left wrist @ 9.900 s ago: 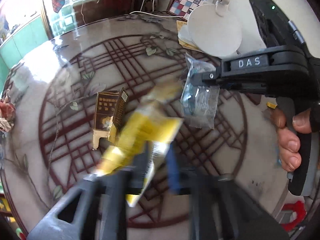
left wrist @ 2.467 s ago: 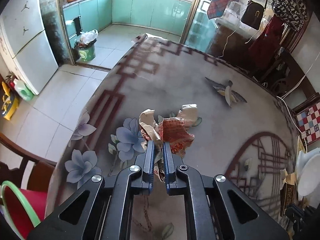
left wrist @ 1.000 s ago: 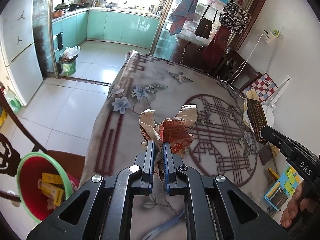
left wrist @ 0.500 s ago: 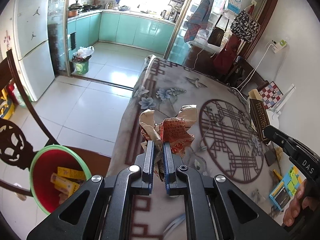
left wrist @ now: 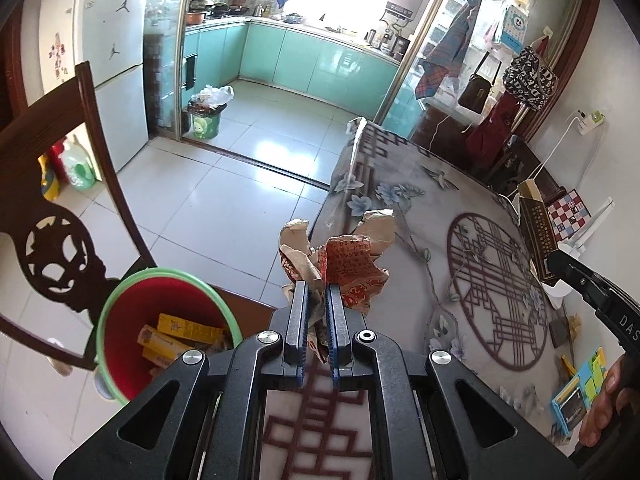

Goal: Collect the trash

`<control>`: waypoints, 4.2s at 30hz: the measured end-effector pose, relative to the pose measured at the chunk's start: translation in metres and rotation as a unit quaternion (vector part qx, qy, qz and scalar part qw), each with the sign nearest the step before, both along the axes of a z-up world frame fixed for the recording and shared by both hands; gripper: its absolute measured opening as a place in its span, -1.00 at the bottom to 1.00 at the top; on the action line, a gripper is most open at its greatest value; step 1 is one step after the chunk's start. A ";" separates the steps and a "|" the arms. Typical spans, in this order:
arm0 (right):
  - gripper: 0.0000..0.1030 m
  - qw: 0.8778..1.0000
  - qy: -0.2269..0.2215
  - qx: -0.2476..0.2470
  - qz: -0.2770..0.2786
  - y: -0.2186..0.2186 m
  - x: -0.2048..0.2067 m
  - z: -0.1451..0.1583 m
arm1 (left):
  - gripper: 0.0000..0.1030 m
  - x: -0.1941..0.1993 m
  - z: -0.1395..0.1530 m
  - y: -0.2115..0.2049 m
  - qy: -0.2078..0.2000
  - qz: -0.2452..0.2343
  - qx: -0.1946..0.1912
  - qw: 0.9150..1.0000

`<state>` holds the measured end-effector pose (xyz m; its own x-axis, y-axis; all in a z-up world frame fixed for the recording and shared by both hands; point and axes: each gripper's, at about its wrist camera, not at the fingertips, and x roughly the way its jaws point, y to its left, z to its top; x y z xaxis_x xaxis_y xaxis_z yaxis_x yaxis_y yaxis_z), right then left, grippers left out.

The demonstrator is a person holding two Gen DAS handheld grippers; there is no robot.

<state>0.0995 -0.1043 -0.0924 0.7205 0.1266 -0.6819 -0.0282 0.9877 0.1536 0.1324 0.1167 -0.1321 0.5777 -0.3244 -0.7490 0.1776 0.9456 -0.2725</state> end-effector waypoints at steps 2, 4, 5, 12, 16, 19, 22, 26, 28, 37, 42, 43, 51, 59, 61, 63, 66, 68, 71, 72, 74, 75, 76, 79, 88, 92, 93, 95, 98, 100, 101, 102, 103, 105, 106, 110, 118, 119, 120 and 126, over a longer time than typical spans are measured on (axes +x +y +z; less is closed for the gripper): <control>-0.89 1.000 0.003 -0.001 0.010 0.010 0.002 -0.002 | -0.85 -0.001 -0.002 0.008 0.001 0.008 -0.001 1.000; -0.89 1.000 0.005 -0.002 0.018 0.017 0.005 -0.003 | -0.85 -0.001 -0.003 0.016 0.003 0.015 -0.001 1.000; -0.89 1.000 0.005 -0.003 0.022 0.021 0.006 -0.003 | -0.85 -0.001 -0.004 0.020 0.003 0.019 -0.001 1.000; -0.89 0.998 0.011 -0.007 0.054 0.052 0.014 -0.008 | -0.85 -0.005 -0.011 0.048 0.008 0.044 -0.002 0.999; -0.89 0.997 0.015 -0.009 0.069 0.067 0.016 -0.012 | -0.85 -0.006 -0.015 0.061 0.012 0.059 -0.002 0.998; -0.89 0.997 0.018 -0.009 0.080 0.078 0.018 -0.013 | -0.85 -0.007 -0.018 0.070 0.016 0.067 -0.001 0.998; -0.89 0.996 0.020 -0.011 0.091 0.089 0.020 -0.015 | -0.85 -0.008 -0.022 0.078 0.020 0.075 0.000 0.997; -0.89 0.994 0.025 -0.011 0.107 0.102 0.025 -0.019 | -0.85 -0.011 -0.026 0.089 0.025 0.089 -0.001 0.996; -0.89 0.993 0.027 -0.012 0.117 0.111 0.026 -0.021 | -0.85 -0.012 -0.027 0.095 0.027 0.095 0.000 0.995; -0.89 0.985 0.043 -0.011 0.165 0.152 0.035 -0.037 | -0.85 -0.014 -0.034 0.121 0.037 0.125 0.008 0.991; -0.89 0.980 0.058 -0.014 0.191 0.174 0.043 -0.051 | -0.85 -0.013 -0.045 0.135 0.050 0.144 0.011 0.988; -0.89 0.979 0.061 -0.014 0.196 0.179 0.045 -0.054 | -0.85 -0.012 -0.047 0.138 0.053 0.148 0.012 0.987; -0.89 0.969 0.098 -0.010 0.226 0.211 0.064 -0.085 | -0.85 0.000 -0.068 0.157 0.080 0.171 0.020 0.982; -0.89 0.963 0.123 -0.012 0.241 0.227 0.078 -0.104 | -0.85 0.009 -0.080 0.166 0.098 0.181 0.022 0.978; -0.89 0.962 0.125 -0.013 0.243 0.230 0.078 -0.106 | -0.85 0.011 -0.082 0.166 0.101 0.182 0.022 0.978; -0.89 0.961 0.128 -0.013 0.245 0.233 0.080 -0.108 | -0.85 0.013 -0.084 0.167 0.105 0.183 0.023 0.977; -0.89 0.959 0.132 -0.016 0.249 0.237 0.082 -0.113 | -0.85 0.016 -0.088 0.168 0.109 0.185 0.024 0.976; -0.89 0.958 0.136 -0.016 0.252 0.240 0.084 -0.118 | -0.85 0.018 -0.092 0.168 0.114 0.186 0.025 0.976; -0.89 0.956 0.149 -0.009 0.252 0.242 0.087 -0.127 | -0.85 0.021 -0.098 0.169 0.123 0.186 0.027 0.974; -0.89 0.956 0.152 -0.008 0.252 0.243 0.088 -0.130 | -0.85 0.022 -0.100 0.169 0.126 0.186 0.028 0.974; -0.89 0.955 0.155 -0.008 0.254 0.244 0.090 -0.136 | -0.85 0.022 -0.103 0.171 0.133 0.186 0.022 0.973; -0.89 0.954 0.158 -0.009 0.254 0.245 0.091 -0.139 | -0.85 0.022 -0.104 0.171 0.134 0.186 0.022 0.973; -0.89 0.954 0.161 -0.008 0.254 0.245 0.092 -0.142 | -0.85 0.022 -0.104 0.170 0.135 0.186 0.023 0.973; -0.89 0.952 0.168 -0.007 0.256 0.246 0.093 -0.149 | -0.85 0.022 -0.107 0.170 0.138 0.186 0.025 0.972; -0.89 0.948 0.181 -0.003 0.264 0.254 0.098 -0.167 | -0.85 0.030 -0.123 0.173 0.156 0.191 0.032 0.969; -0.89 0.945 0.187 0.002 0.267 0.258 0.101 -0.176 | -0.79 0.035 -0.129 0.175 0.168 0.195 0.034 0.966; -0.88 0.945 0.185 0.004 0.269 0.259 0.101 -0.178 | -0.71 0.034 -0.129 0.176 0.167 0.199 0.033 0.965; -0.88 0.944 0.184 0.005 0.273 0.261 0.102 -0.180 | -0.12 0.033 -0.127 0.178 0.160 0.207 0.031 0.965; -0.86 0.942 0.185 0.010 0.281 0.264 0.103 -0.184 | 0.46 0.030 -0.120 0.180 0.141 0.219 0.030 0.965; -0.77 0.941 0.184 0.009 0.284 0.267 0.103 -0.185 | 0.48 0.028 -0.113 0.181 0.129 0.224 0.034 0.965; -0.67 0.941 0.182 0.011 0.284 0.267 0.102 -0.185 | 0.51 0.026 -0.110 0.181 0.123 0.227 0.037 0.966; -0.62 0.942 0.176 0.014 0.284 0.267 0.101 -0.185 | 0.54 0.025 -0.106 0.182 0.117 0.229 0.040 0.966; -0.54 0.944 0.169 0.015 0.284 0.267 0.099 -0.183 | 0.57 0.023 -0.103 0.183 0.110 0.232 0.039 0.966; -0.40 0.945 0.154 0.011 0.289 0.268 0.094 -0.180 | 0.57 0.018 -0.096 0.186 0.100 0.237 0.035 0.966; -0.25 0.945 0.148 0.009 0.291 0.269 0.091 -0.178 | 0.57 0.017 -0.094 0.187 0.097 0.240 0.034 0.965; 0.00 0.947 0.133 0.008 0.292 0.271 0.080 -0.166 | 0.58 0.007 -0.084 0.191 0.087 0.254 0.027 0.963; 0.01 0.972 0.055 0.019 0.230 0.226 0.027 -0.099 | 0.58 -0.033 -0.030 0.168 0.004 0.234 0.031 0.972; 0.03 0.975 0.034 0.014 0.217 0.217 0.017 -0.083 | 0.59 -0.039 -0.022 0.162 -0.008 0.229 0.033 0.973; 0.07 0.978 0.014 0.010 0.206 0.209 0.007 -0.068 | 0.59 -0.046 -0.011 0.154 -0.021 0.222 0.032 0.974; 0.51 0.984 -0.075 0.002 0.161 0.169 -0.048 0.001 | 0.88 -0.091 0.037 0.113 -0.094 0.209 0.031 0.973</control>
<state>0.0520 0.0643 -0.0912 0.7351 0.3670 -0.5701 -0.3617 0.9235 0.1282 0.0418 0.2299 -0.0952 0.7785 0.0098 -0.6276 -0.1839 0.9596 -0.2130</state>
